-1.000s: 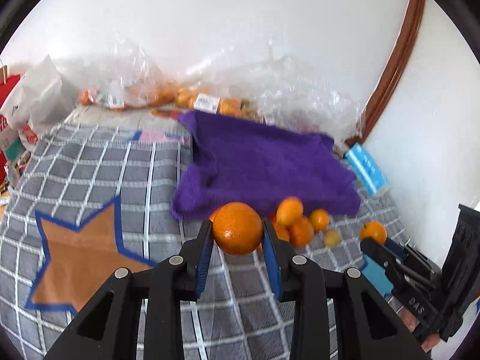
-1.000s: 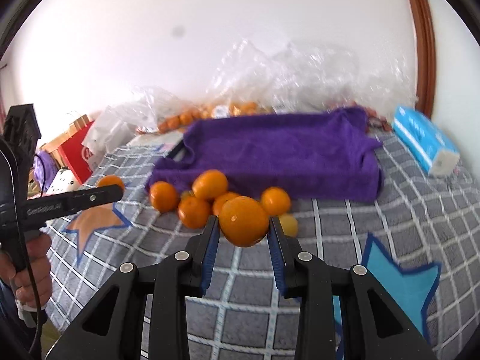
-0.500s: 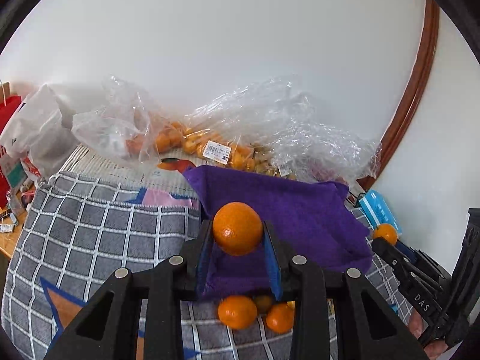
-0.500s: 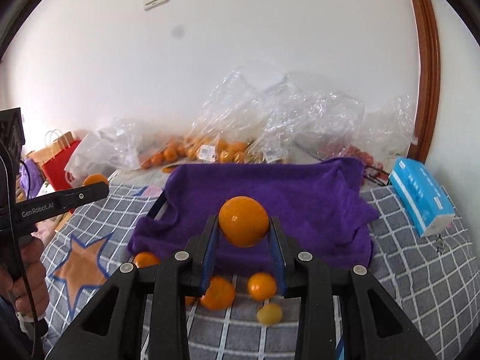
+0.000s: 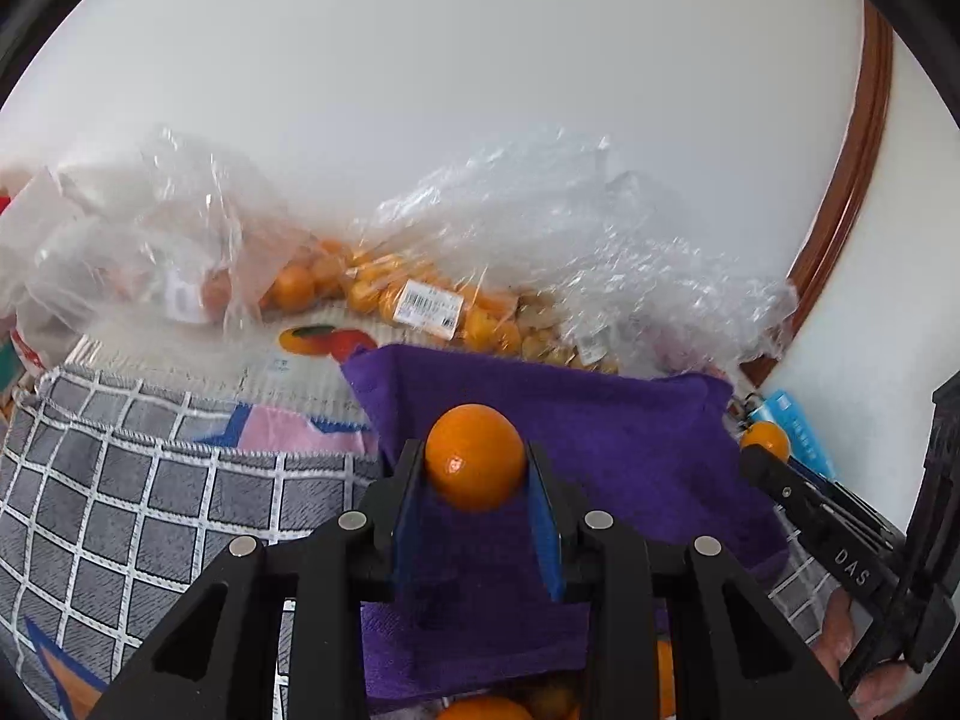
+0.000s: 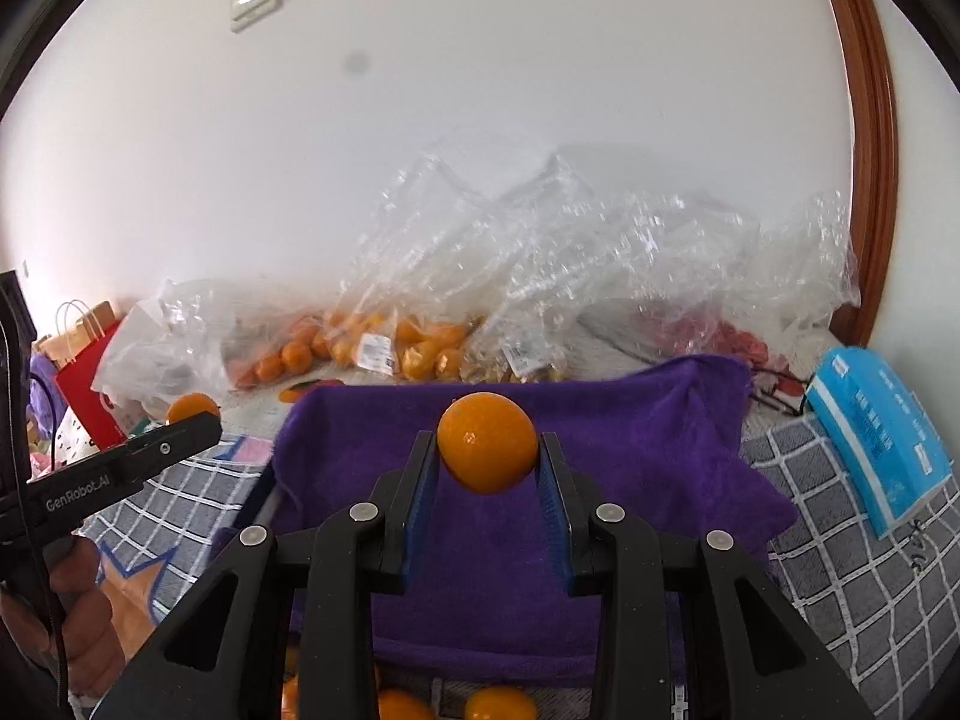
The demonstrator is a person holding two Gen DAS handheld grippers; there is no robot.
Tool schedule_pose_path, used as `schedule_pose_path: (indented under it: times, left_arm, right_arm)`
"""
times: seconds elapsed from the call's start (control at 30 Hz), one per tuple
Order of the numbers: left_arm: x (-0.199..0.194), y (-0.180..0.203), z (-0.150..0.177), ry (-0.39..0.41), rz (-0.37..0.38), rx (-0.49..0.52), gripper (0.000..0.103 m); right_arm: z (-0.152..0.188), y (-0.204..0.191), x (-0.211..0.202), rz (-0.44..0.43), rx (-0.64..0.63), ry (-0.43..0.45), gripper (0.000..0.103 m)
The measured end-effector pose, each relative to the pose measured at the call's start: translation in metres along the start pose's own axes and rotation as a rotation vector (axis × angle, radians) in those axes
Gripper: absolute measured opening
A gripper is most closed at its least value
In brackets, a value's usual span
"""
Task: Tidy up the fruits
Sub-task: 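Lift both held oranges and carry them over the purple towel, then open both tools to drop the oranges onto the purple towel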
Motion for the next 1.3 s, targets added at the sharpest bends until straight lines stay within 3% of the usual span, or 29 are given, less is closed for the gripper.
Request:
schedule_pose_path:
  times: [0.13, 0.4, 0.73, 0.87, 1.3]
  left_arm:
    - [0.01, -0.009, 0.008, -0.027, 0.001, -0.033, 0.031]
    - [0.023, -0.015, 0.017, -0.048, -0.03, -0.034, 0.031]
    - [0.031, -0.01, 0.024, -0.086, 0.016, -0.017, 0.031]
    - [0.034, -0.004, 0.029, -0.107, 0.059, -0.01, 0.031]
    - [0.04, 0.002, 0.039, -0.133, 0.072, 0.013, 0.031]
  right_arm:
    - [0.014, 0.017, 0.018, 0.0, 0.061, -0.059, 0.033]
    - [0.022, 0.042, 0.027, 0.048, 0.121, -0.083, 0.033]
    - [0.039, 0.025, 0.041, 0.037, 0.035, -0.147, 0.033]
    - [0.043, 0.026, 0.045, 0.035, 0.035, -0.164, 0.033]
    - [0.045, 0.035, 0.048, 0.069, 0.055, -0.175, 0.034]
Point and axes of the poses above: each gripper's, at about its wrist camera, not at the fingertips, and x roughly the way its jaws point, y to its right, z to its underside, the point moved 1 cm from there along x, roughly the way its jaws point, and after that the axes turned 12 degrees about y, right-handed, at the moved point
